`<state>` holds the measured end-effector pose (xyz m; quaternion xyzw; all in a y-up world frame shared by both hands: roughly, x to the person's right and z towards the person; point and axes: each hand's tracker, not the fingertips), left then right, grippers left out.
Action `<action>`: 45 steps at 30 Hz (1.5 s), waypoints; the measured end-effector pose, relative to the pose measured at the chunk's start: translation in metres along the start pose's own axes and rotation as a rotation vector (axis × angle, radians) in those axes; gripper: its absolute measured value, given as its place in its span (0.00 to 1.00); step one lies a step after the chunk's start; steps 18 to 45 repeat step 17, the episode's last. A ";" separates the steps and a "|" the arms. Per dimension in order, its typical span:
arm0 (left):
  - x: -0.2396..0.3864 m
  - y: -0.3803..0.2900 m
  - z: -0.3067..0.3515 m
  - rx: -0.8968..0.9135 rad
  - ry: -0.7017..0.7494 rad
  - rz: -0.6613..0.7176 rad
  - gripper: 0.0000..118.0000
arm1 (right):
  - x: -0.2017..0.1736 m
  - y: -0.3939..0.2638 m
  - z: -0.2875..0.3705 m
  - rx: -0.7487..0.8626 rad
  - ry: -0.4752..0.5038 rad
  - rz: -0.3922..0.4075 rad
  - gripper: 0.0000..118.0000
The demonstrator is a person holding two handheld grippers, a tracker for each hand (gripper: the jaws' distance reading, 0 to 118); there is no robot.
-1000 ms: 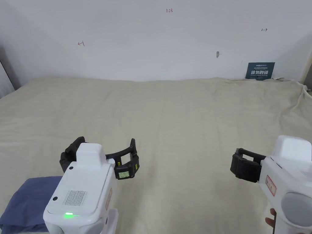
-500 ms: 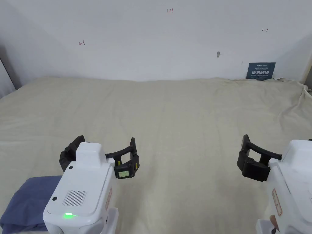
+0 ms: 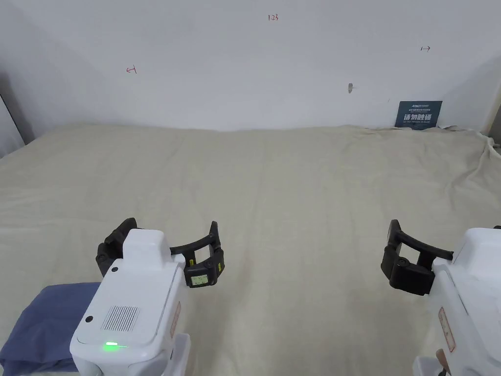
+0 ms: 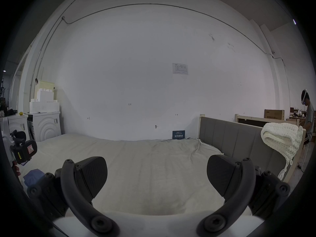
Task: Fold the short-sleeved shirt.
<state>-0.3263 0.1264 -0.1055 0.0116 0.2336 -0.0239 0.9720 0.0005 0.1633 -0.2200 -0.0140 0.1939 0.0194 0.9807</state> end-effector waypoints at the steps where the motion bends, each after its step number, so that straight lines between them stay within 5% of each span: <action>1: 0.000 0.000 0.000 -0.001 0.000 0.000 1.00 | 0.000 0.000 0.000 -0.001 0.000 0.000 0.98; 45: -0.001 0.002 0.002 0.000 0.002 -0.008 1.00 | -0.001 0.000 0.001 0.001 0.009 -0.005 0.98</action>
